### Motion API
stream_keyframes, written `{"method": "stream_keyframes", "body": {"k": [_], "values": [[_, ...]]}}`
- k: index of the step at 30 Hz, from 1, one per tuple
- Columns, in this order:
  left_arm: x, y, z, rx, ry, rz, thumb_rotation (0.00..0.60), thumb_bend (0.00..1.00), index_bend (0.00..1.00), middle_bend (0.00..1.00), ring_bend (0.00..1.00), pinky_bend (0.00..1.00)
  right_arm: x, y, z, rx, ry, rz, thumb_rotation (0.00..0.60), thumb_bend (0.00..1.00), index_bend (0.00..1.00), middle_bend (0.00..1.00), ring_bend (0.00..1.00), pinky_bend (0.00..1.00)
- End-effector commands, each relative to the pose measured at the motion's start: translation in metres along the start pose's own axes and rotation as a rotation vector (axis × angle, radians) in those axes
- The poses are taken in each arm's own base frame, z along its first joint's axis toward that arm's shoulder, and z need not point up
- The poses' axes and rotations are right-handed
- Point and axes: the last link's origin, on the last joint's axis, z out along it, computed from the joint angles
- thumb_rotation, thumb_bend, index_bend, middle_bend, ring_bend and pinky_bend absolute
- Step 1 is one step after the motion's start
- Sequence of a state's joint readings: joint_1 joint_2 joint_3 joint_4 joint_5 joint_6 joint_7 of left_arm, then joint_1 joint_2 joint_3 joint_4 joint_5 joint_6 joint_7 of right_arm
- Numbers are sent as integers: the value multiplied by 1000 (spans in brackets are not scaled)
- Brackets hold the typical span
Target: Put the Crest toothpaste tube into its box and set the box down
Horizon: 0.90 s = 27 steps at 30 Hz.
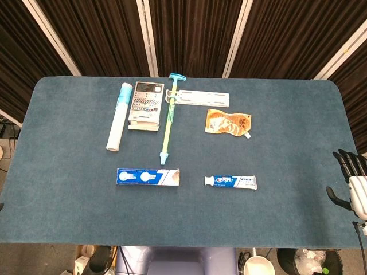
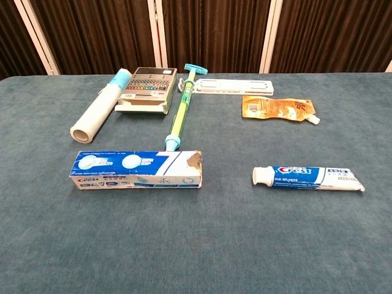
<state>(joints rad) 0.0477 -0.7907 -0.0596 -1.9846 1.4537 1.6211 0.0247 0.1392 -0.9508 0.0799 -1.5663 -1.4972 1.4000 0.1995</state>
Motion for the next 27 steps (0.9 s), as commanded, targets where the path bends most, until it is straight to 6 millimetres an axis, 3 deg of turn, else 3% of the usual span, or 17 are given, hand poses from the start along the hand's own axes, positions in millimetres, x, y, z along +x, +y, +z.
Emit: {"method": "stream_keyframes", "body": {"k": [1,17,27], "values": [[-2,3,2,-7,-9,-12,600,177,272,184,98,257,2,-1,1,0,3,-6,600,348,86,83,44,0],[-7,7,14,-3,-21,-16,600,175,267,217,97,257,-3,-6,-3,-6,-35,-45,600,348,86,83,43,0],[-12,12,21,-1,-45,-4,600,163,265,211,97,257,4,-6,-4,-4,-26,-53,600,348,86,83,43,0]]}}
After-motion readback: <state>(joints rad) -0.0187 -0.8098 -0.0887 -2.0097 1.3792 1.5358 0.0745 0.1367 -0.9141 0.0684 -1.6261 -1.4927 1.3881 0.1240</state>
